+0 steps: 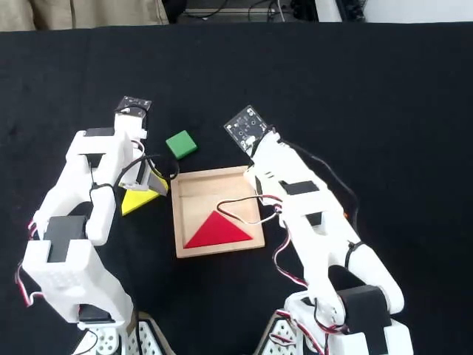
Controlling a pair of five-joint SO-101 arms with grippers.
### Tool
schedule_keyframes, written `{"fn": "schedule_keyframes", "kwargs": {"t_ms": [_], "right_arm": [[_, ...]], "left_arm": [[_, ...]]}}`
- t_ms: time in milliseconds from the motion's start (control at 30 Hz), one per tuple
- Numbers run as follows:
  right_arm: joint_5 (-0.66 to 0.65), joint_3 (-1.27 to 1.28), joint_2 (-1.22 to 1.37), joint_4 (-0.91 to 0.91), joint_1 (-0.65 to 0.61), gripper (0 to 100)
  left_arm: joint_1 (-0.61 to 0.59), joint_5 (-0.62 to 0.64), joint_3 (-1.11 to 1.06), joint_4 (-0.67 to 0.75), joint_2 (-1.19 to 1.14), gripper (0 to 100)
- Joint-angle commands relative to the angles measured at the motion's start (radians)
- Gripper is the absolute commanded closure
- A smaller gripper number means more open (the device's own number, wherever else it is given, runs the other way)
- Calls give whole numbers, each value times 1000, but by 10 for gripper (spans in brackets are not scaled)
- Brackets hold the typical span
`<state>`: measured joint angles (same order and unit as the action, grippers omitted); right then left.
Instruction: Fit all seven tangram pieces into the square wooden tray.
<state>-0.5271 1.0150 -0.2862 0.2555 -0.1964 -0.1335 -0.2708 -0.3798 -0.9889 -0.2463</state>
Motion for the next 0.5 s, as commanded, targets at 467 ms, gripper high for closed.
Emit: {"fn": "schedule_keyframes", "kwargs": {"t_ms": [467], "right_arm": [[-8, -28, -2, -20, -18, 987]], "left_arm": [[1, -9, 41, 11, -15, 759]]}}
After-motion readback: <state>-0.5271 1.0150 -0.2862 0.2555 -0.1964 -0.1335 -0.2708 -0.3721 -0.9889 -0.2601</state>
